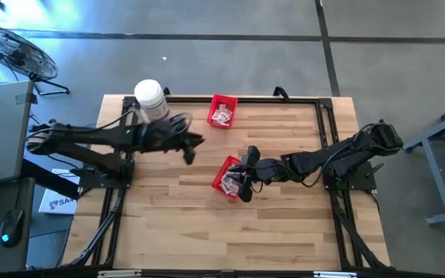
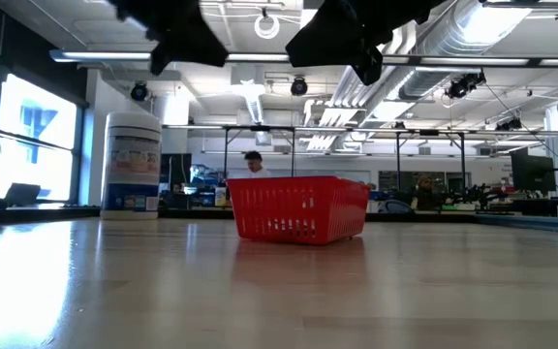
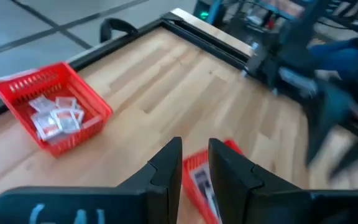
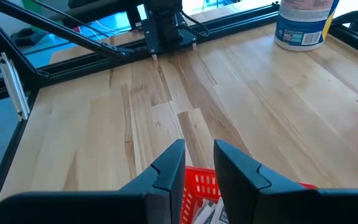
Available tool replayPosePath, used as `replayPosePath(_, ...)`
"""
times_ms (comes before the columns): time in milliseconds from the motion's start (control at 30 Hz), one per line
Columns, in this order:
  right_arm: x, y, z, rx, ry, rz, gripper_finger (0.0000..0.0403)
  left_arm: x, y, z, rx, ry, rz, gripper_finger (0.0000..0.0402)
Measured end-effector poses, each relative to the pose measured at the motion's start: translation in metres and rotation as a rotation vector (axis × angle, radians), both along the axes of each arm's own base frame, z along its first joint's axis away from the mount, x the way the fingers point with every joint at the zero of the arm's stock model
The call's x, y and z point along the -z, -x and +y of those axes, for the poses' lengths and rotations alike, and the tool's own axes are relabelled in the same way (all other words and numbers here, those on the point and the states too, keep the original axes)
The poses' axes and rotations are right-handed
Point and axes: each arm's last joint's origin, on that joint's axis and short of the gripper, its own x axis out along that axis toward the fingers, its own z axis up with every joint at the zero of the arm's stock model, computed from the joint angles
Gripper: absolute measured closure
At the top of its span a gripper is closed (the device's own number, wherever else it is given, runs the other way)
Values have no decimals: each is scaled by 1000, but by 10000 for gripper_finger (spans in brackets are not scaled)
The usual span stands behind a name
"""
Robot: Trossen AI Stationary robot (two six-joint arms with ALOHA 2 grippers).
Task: Pick & Place First Aid Supplies
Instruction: Return to Home Position
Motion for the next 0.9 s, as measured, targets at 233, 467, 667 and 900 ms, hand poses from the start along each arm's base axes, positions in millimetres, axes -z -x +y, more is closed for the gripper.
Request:
replayPosePath(233,-1,-1,-1,15,10,-16,324,37,62,-8,28,-21,-49,325)
replayPosePath(467,-9,-3,-4,76,13,-96,324,67,107,-8,33,-29,-70,325)
replayPosePath(667,-15,9,-10,44,89,-19,324,102,128,-8,9,-33,-105,325)
replayPosePath(900,-35,34,-17,61,177,23,324,126,139,-7,-5,-59,-135,325)
